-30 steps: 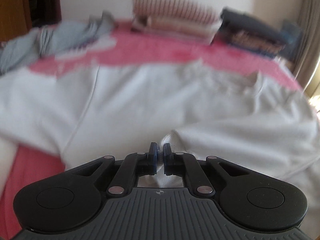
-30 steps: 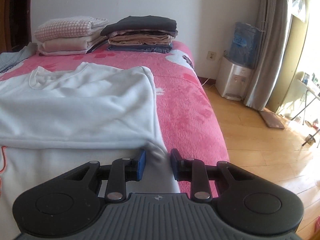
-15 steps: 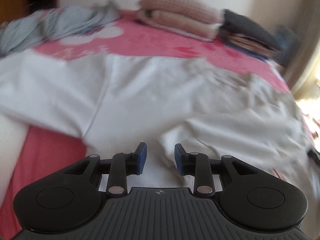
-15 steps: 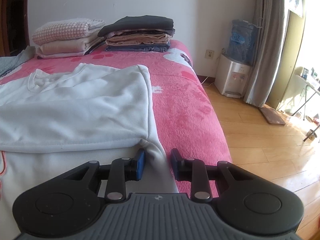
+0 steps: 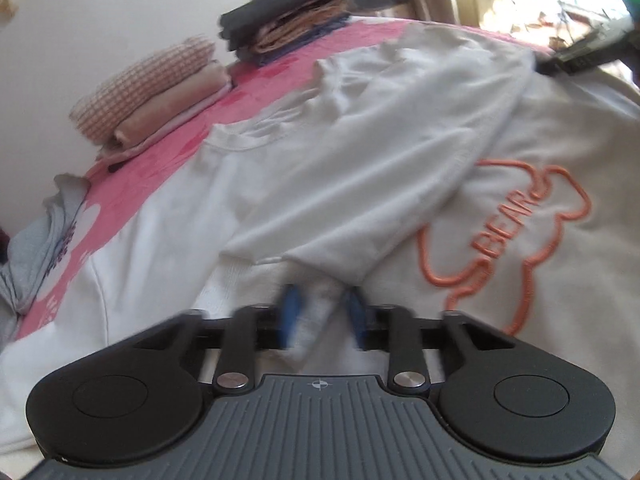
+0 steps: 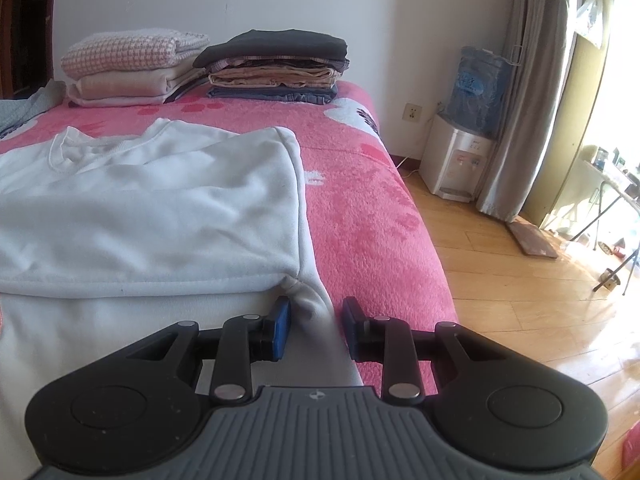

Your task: Fold clothes

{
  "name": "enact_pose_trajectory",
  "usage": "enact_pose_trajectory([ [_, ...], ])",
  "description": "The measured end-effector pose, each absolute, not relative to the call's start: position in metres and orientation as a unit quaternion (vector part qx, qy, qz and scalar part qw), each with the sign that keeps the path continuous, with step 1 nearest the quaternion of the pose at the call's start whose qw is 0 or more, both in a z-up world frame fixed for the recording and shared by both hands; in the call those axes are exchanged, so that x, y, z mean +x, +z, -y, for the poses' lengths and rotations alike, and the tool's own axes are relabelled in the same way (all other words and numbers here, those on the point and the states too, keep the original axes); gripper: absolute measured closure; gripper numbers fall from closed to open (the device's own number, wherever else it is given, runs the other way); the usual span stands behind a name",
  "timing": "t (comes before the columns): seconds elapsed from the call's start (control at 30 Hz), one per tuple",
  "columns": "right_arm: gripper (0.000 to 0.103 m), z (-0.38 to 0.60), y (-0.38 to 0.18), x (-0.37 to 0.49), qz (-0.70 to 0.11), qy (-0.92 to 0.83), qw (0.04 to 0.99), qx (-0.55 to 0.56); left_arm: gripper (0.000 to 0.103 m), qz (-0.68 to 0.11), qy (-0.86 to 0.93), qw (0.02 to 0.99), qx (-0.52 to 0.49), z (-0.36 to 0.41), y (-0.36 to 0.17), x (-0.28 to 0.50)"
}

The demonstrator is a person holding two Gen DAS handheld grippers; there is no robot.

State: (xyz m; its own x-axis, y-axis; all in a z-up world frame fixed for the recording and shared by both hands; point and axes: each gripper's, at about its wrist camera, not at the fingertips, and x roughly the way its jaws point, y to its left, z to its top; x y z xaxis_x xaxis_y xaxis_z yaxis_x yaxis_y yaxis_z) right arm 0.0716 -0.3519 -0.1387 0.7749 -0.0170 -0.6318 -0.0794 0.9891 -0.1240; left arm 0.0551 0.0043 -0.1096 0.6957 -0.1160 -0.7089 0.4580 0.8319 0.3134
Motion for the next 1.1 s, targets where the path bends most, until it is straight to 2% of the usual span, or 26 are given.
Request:
enact_pose_trajectory([
  [0.07,0.072,0.352,-0.139,0.072,-0.335,0.016,0.939,-0.072,0.098,-0.344,-0.161,0.897,0.226,-0.011,-0.099,0.054],
  [0.17,0.072,0.35,-0.139,0.071,-0.334,0.015,0.94,-0.074,0.099,-0.322,-0.185,0.896,0.246,-0.014,-0.079,0.041],
  [0.23,0.072,0.351,-0.14,0.071,-0.333,0.015,0.94,-0.072,0.098,-0.333,-0.206,0.879,0.271,-0.012,-0.078,0.035],
  [0.3,0.072,0.352,-0.14,0.071,-0.332,0.016,0.941,-0.069,0.096,-0.366,-0.22,0.858,0.284,-0.01,-0.086,0.033],
  [0.47,0.072,0.356,-0.14,0.071,-0.332,0.023,0.941,-0.066,0.081,-0.406,-0.228,0.836,0.29,-0.012,-0.101,0.032],
  [0.57,0.072,0.363,-0.132,0.07,-0.34,0.044,0.937,-0.066,0.074,-0.429,-0.239,0.837,0.243,-0.029,-0.088,0.037],
  [0.73,0.071,0.39,-0.097,0.065,-0.347,0.068,0.935,-0.007,0.07,-0.441,-0.204,0.863,0.137,-0.063,-0.068,0.058],
  [0.8,0.071,0.4,-0.082,0.069,-0.34,0.083,0.936,0.041,0.07,-0.449,-0.177,0.869,0.107,-0.067,-0.073,0.072],
  [0.9,0.071,0.389,-0.072,0.104,-0.34,0.099,0.934,0.042,0.07,-0.463,-0.15,0.869,0.087,-0.064,-0.087,0.091],
  [1.0,0.076,0.363,-0.073,0.149,-0.345,0.119,0.931,0.017,0.07,-0.465,-0.137,0.871,0.086,-0.06,-0.096,0.097],
  [1.03,0.084,0.358,-0.075,0.165,-0.353,0.123,0.927,0.025,0.07,-0.462,-0.136,0.872,0.091,-0.06,-0.097,0.096],
  [1.1,0.087,0.352,-0.08,0.195,-0.366,0.118,0.922,0.038,0.07,-0.459,-0.137,0.872,0.099,-0.06,-0.097,0.092],
])
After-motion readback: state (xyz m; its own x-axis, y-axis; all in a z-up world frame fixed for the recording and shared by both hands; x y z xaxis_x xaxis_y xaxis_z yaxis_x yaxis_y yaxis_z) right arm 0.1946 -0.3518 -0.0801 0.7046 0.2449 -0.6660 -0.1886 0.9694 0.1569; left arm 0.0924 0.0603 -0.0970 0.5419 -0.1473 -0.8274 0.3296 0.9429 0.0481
